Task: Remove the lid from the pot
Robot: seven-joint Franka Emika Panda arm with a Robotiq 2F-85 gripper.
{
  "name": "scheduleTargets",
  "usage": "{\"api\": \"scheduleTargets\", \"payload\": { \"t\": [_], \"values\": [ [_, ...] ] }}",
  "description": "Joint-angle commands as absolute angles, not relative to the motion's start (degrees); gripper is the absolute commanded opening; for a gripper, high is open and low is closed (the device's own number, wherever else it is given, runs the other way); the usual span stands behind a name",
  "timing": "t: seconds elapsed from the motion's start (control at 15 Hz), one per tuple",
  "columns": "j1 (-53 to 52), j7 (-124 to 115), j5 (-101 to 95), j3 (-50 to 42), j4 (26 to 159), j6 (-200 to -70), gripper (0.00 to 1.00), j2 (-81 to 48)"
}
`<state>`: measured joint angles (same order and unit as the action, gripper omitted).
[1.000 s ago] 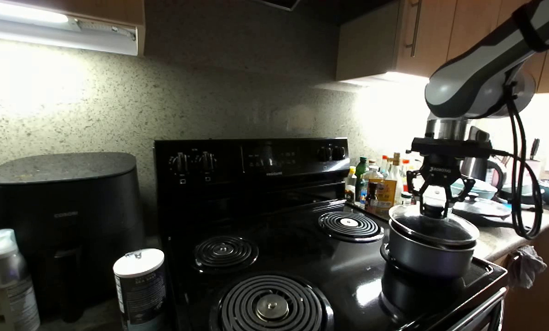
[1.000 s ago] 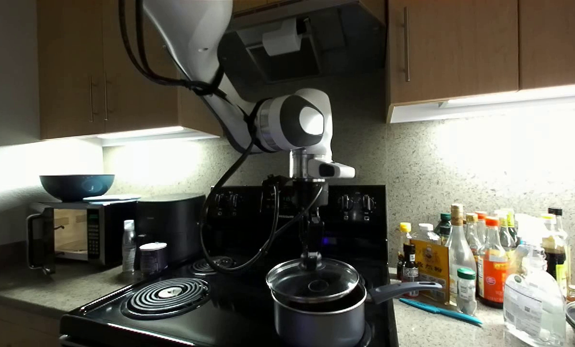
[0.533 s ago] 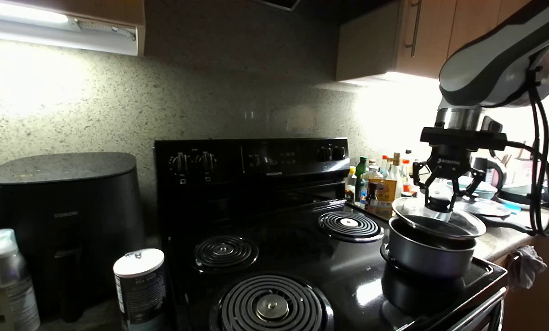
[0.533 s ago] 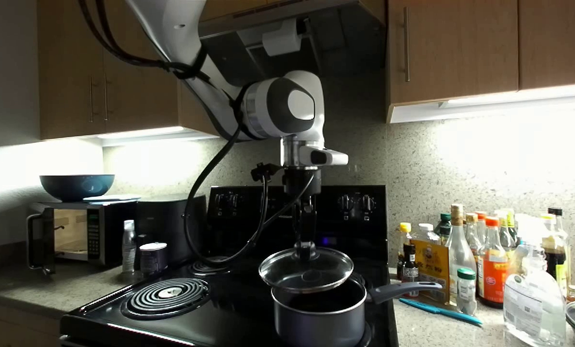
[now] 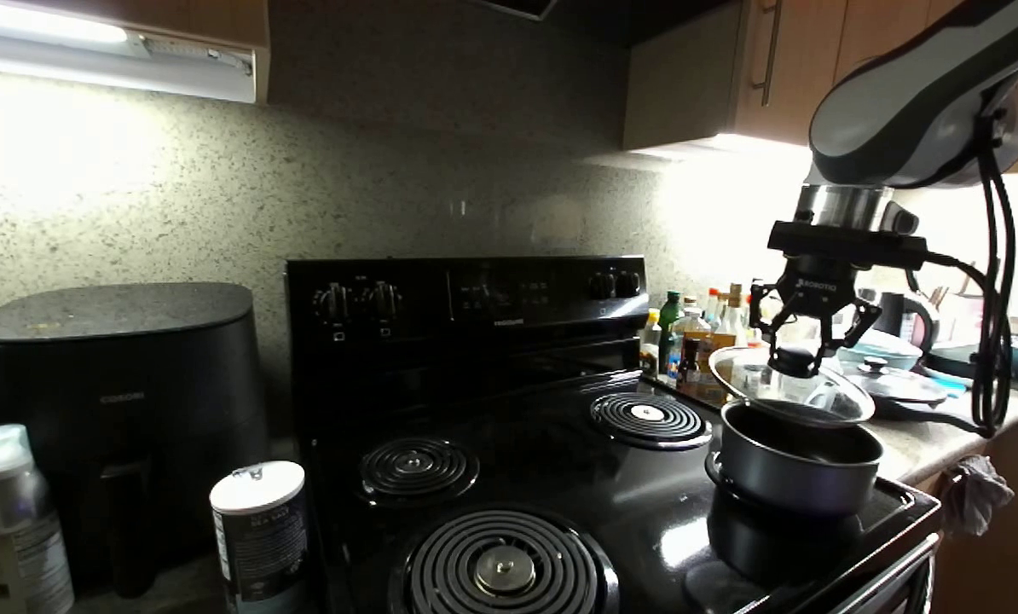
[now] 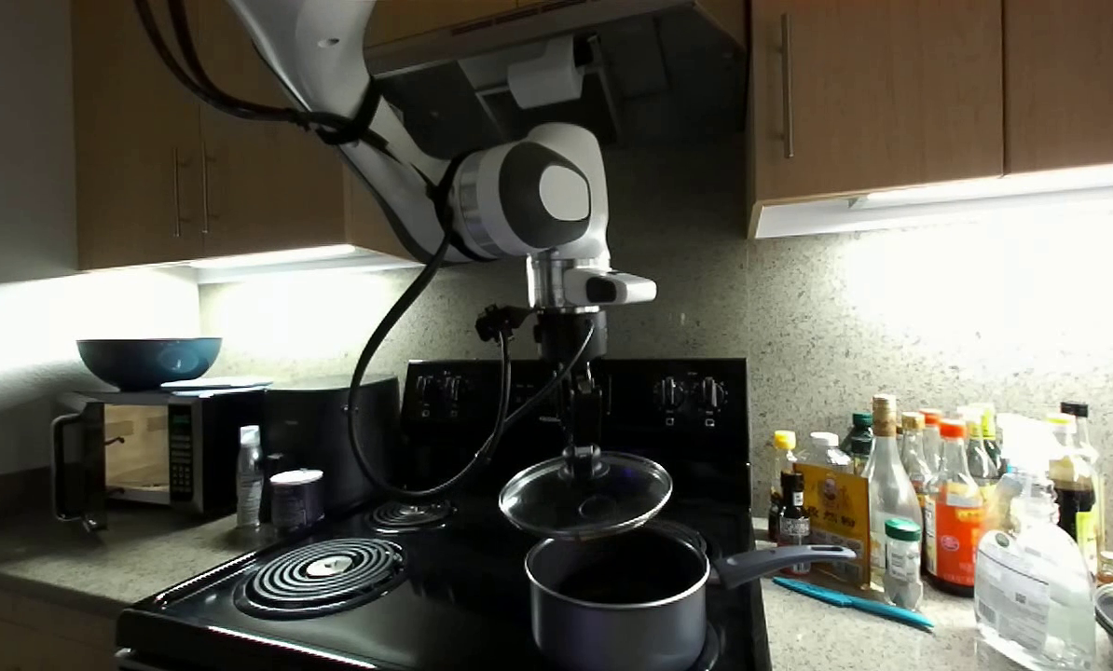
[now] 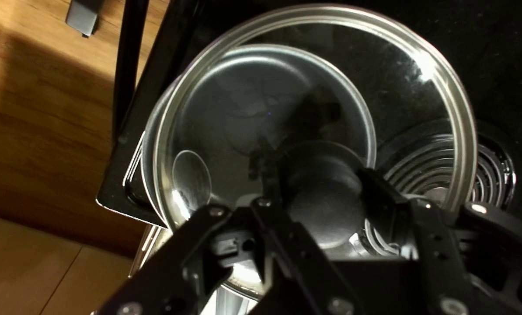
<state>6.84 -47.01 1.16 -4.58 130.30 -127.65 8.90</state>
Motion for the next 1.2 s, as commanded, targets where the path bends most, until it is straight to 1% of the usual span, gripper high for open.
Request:
{"api": "scheduleTargets", "payload": {
  "t": [0.0, 0.27, 0.33, 0.73, 0.8, 1.13],
  "values": [
    [6.05, -46.52, -1.26, -2.32, 132.35, -128.57, 0.23, 11.12],
    [4.95, -47.4, -4.66, 0.18, 133.26, -128.23, 0.23, 9.63],
    [5.1, -47.01, -2.79, -0.42, 132.32, -127.5, 0.48, 9.03],
    [4.84, -47.03, -3.22, 0.13, 132.86, -127.5, 0.48, 8.78],
    [4.72, -47.44, -3.92, 0.44, 132.91, -127.79, 0.23, 8.74],
    [2.34, -49.66, -10.4, 4.22, 132.6, -127.04, 0.23, 7.4]
  ]
}}
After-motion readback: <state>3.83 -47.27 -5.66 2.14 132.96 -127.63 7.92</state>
